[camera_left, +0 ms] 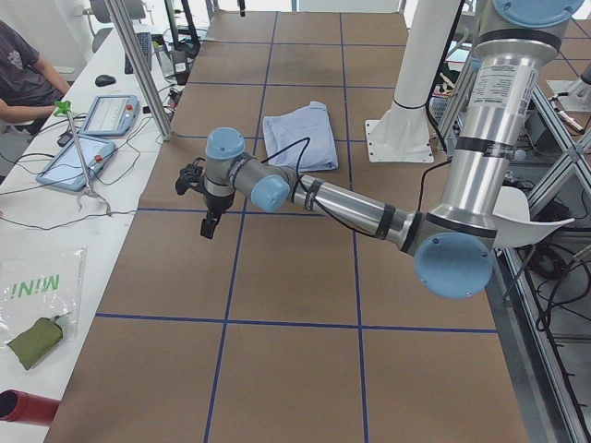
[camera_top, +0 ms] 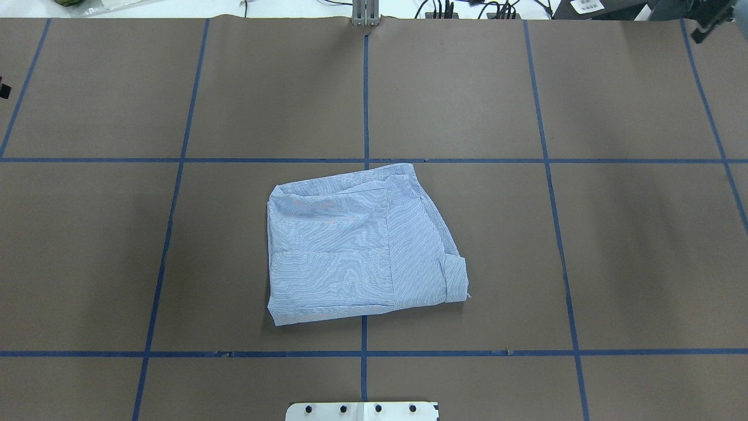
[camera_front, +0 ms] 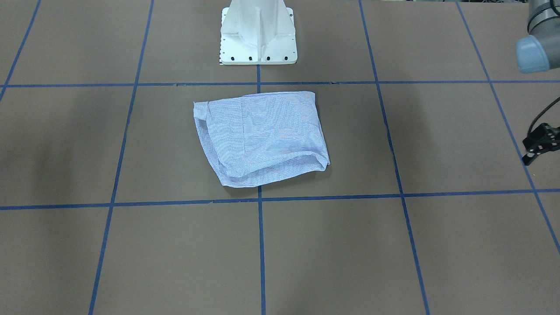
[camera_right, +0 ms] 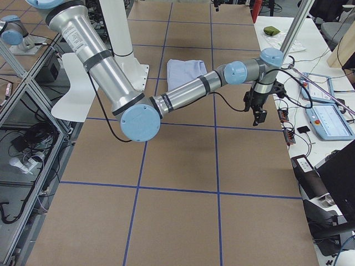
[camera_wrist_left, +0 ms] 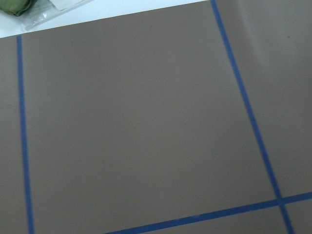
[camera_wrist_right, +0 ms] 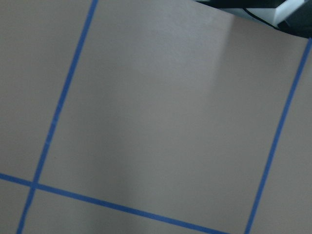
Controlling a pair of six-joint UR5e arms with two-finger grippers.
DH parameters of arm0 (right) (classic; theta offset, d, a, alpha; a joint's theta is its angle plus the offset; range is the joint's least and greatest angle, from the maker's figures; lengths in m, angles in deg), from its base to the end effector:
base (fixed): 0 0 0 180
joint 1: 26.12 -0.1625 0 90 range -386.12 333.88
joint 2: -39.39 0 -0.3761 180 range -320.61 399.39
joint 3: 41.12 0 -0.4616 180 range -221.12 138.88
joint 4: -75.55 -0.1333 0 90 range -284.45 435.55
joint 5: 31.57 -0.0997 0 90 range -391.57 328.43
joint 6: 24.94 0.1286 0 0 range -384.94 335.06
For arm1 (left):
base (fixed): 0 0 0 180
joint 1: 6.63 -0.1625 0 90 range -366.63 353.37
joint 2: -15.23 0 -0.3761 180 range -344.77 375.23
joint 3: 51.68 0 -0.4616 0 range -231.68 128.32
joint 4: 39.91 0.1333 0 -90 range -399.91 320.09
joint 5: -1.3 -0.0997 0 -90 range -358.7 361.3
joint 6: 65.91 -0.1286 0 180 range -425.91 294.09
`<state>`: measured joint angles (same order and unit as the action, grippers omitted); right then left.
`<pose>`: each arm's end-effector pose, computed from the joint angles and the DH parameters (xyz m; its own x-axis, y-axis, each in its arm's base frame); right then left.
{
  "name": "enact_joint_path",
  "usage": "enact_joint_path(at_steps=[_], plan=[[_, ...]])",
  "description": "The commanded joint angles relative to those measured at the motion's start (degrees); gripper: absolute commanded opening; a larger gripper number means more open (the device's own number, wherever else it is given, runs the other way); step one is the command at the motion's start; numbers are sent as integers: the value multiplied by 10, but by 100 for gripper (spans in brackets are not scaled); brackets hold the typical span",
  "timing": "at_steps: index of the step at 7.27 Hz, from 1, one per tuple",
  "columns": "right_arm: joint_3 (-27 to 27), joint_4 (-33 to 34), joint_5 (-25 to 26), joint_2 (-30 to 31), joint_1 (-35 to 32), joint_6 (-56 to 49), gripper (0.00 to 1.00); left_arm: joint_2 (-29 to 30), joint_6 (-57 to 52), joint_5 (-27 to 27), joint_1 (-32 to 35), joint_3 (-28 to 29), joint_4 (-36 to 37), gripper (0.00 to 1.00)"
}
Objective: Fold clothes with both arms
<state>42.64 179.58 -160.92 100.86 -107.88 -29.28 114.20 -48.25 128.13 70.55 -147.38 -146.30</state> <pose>-0.0519 -0.7197 0.4019 0.7394 -0.2745 0.6148 0.1984 0.9614 0.1907 0.0880 -0.6401 0.4538 0.7360 0.2032 -0.6458 0.0348 0.9413 0.3358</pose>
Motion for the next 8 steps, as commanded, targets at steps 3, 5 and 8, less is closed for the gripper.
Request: enact_joint_path(at_steps=[3,5,8], plan=[[37,-75,-12,177,-49,-19,100,-37,-17,10,39,31,-31,100],[31,-124,13,220,-48,-16,100,-63,-23,3,39,60,-30,100],[27,-122,-16,234,-59,-12,100,-67,-23,17,47,65,22,100]])
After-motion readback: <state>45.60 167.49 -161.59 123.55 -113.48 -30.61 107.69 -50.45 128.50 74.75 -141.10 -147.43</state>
